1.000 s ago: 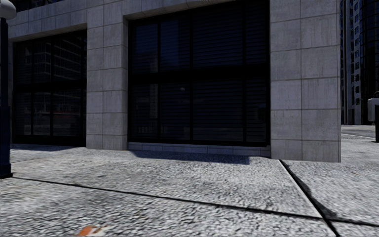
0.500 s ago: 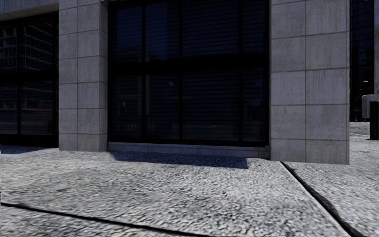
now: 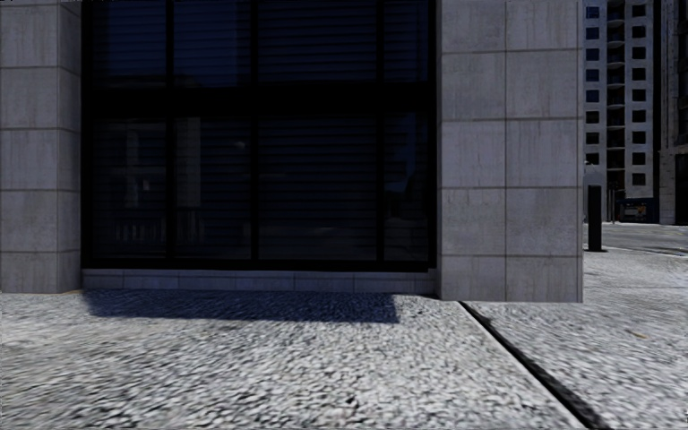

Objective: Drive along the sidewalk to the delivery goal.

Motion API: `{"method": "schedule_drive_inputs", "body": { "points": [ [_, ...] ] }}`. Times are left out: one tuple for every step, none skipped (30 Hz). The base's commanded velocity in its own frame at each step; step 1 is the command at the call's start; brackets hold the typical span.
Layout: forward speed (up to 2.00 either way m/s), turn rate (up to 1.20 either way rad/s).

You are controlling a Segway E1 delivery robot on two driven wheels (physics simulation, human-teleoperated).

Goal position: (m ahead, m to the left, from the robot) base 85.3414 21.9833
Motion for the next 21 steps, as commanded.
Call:
{"method": "schedule_drive_inputs", "body": {
  "points": [
    [1.16,-0.53],
    [1.16,-0.53],
    [1.16,-0.53],
    [1.16,-0.53],
    [1.16,-0.53],
    [1.16,-0.53],
    [1.16,-0.53],
    [1.16,-0.53],
    [1.16,-0.53],
    [1.16,-0.53],
    [1.16,-0.53],
    [1.16,-0.56],
    [1.16,-0.57],
    [1.16,-0.58],
    [1.16,-0.58],
    [1.16,-0.58],
    [1.16,-0.58],
    [1.16,-0.6],
    [1.16,-0.6],
    [1.16,-0.62],
    [1.16,-0.63]
  ]
}}
